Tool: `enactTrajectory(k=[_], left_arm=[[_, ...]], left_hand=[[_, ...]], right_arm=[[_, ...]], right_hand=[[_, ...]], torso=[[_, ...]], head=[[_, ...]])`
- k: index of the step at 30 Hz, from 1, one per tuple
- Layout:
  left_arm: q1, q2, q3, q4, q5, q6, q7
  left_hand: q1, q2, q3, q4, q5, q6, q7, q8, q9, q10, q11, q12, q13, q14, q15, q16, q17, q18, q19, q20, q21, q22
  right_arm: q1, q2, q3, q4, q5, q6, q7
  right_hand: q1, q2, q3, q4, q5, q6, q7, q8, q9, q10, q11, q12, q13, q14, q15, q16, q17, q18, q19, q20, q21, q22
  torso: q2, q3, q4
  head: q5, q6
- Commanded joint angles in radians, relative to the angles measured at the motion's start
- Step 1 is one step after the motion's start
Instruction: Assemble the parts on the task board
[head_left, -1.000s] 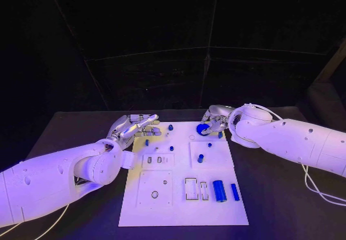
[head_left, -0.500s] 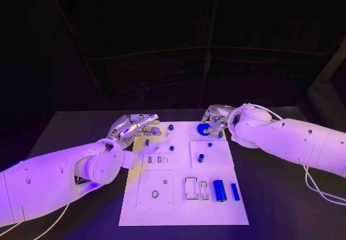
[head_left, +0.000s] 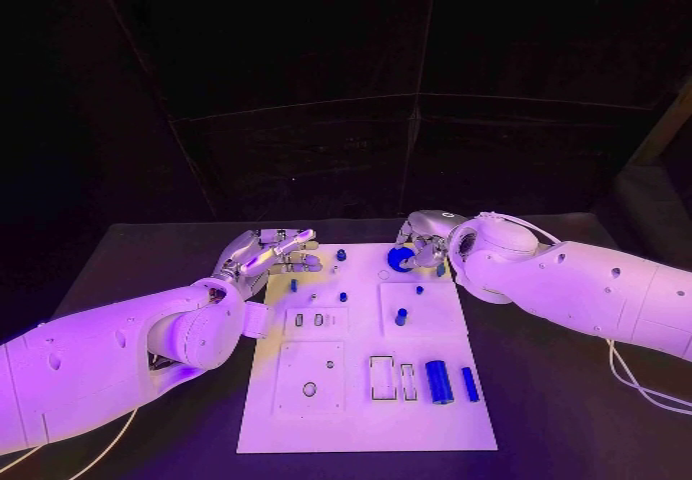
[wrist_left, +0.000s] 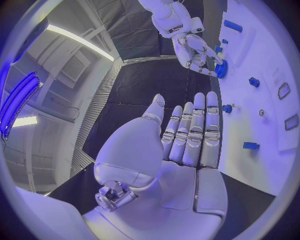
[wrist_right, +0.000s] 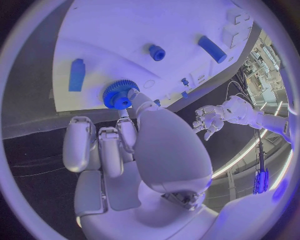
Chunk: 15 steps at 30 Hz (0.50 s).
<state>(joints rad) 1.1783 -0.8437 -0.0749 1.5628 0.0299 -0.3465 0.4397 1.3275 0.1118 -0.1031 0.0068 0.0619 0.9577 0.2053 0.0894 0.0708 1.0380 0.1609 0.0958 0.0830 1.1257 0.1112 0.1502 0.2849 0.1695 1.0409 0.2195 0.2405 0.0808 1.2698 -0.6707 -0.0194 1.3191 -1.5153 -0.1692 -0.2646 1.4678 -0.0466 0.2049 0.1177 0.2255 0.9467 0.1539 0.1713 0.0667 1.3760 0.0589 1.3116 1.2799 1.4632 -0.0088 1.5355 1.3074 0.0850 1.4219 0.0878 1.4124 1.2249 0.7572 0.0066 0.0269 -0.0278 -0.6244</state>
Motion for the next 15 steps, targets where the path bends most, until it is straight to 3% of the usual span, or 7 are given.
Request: enactTrajectory(k=[1,8,15], left_arm=[[0.001,0.001,0.001,0.0,-0.005,0.013,0.004],[0.001,-0.004,0.001,0.002,-0.005,0.013,0.005],[0.001,-0.014,0.001,0.001,-0.005,0.01,0.007]], left_hand=[[0.01,-0.002,-0.001,-0.005,0.005,-0.001,0.005,-0.004,-0.001,-0.004,0.001,-0.004,-0.001,0.0,0.0,-0.004,0.001,0.013,0.007,-0.002,0.002,0.0],[0.012,-0.002,0.0,-0.007,0.005,-0.002,0.005,-0.004,-0.001,-0.004,0.001,-0.005,-0.002,0.0,0.0,-0.005,0.002,0.013,0.007,-0.002,0.002,0.0],[0.012,-0.002,0.0,-0.007,0.005,-0.002,0.005,-0.004,-0.001,-0.004,0.001,-0.005,-0.002,0.0,0.0,-0.005,0.002,0.013,0.007,-0.002,0.002,0.0]], right_arm=[[0.002,-0.001,0.001,0.025,-0.021,-0.096,0.014],[0.001,-0.001,0.001,0.078,-0.061,-0.165,0.01],[0.001,0.036,0.001,0.093,-0.083,-0.183,0.017]], right_hand=[[-0.02,0.001,0.008,0.002,0.001,0.013,-0.006,0.003,0.002,-0.001,-0.001,-0.003,0.002,0.092,-0.008,0.003,0.193,-0.016,0.009,0.001,0.005,0.004],[-0.032,-0.005,0.014,0.005,0.0,0.018,-0.008,0.002,0.002,0.003,-0.002,0.0,0.006,0.092,-0.009,0.003,0.194,-0.018,0.012,-0.001,0.009,0.012],[-0.034,-0.006,0.017,0.005,0.0,0.02,-0.009,0.002,0.002,0.005,-0.003,0.0,0.007,0.092,-0.01,0.003,0.194,-0.018,0.014,-0.001,0.01,0.014]], torso=[[0.0,-0.0004,0.0007],[0.0,-0.0028,0.0035],[0.0,-0.0012,0.0052]], head=[[0.002,0.0],[0.013,-0.001],[0.018,-0.003]])
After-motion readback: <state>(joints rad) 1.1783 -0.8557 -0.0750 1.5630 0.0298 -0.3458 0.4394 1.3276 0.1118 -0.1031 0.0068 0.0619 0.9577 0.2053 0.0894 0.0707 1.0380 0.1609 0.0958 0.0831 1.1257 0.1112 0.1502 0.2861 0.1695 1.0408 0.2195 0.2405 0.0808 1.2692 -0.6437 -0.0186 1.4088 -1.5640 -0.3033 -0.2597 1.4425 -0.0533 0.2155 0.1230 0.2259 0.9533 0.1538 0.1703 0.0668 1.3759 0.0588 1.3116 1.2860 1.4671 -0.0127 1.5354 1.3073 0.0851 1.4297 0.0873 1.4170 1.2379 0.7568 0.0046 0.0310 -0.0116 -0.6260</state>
